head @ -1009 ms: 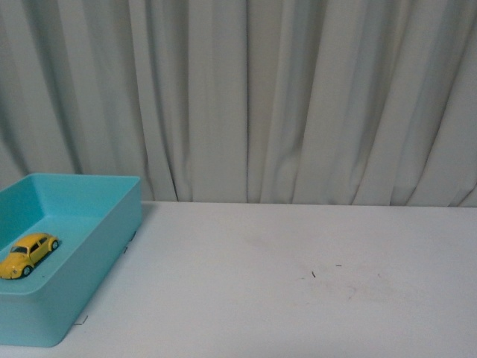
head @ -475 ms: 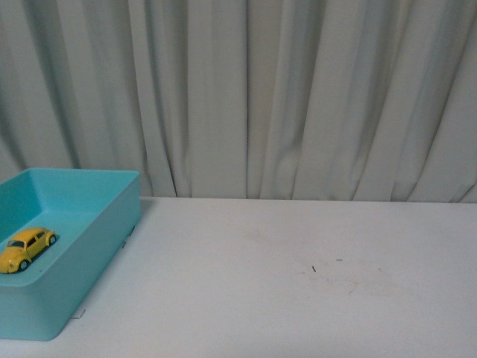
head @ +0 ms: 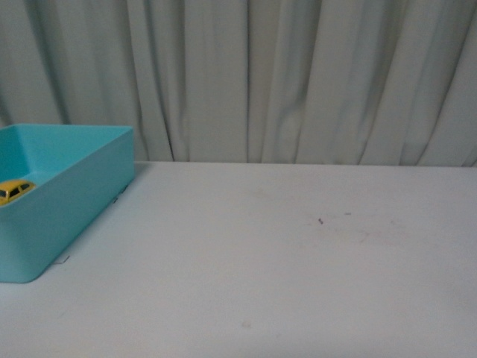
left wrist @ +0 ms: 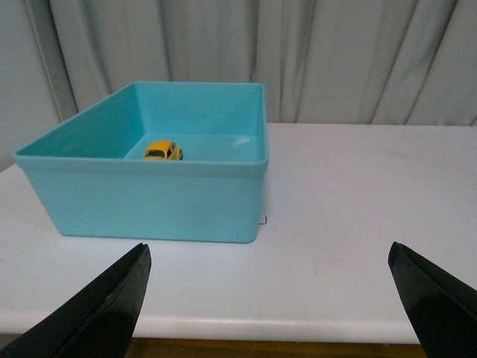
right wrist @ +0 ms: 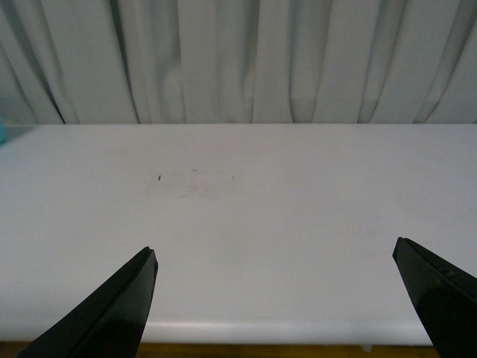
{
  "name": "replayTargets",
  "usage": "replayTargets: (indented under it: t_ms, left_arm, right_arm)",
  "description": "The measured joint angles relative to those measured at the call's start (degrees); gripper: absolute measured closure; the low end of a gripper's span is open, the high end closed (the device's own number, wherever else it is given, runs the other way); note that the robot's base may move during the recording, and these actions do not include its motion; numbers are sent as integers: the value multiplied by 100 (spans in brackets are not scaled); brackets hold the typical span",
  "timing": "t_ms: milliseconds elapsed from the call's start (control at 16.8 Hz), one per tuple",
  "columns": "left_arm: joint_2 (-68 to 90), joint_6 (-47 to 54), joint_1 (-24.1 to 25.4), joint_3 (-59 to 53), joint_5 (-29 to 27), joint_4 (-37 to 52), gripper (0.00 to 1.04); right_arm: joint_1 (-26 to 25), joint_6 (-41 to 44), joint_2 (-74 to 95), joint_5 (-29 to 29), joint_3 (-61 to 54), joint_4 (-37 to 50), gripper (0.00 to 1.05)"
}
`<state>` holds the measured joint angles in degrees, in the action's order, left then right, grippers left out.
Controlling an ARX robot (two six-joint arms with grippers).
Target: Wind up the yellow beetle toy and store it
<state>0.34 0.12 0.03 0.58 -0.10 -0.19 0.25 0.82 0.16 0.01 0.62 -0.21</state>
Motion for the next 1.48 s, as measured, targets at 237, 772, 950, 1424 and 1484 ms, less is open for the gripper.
replayTargets:
  t_ms: [237,772,950,1424,1484]
  left_arm:
    - [0,-2,0,0,0,0,7]
    - [0,2,0,0,9,-2,7]
    - [0,2,0,0,11,4,7]
    - [0,2,0,0,7,-9,7]
    - [0,2,0,0,7,-9,7]
  right_arm:
    - [0,0,0,-2,0,0,7]
    - [0,-9,0,4,0,-2,7]
    - [0,-20,-2,4,0,-2,7]
    - [0,-22,0,2,0,-9,7]
    - [0,-22,0,2,0,-9,7]
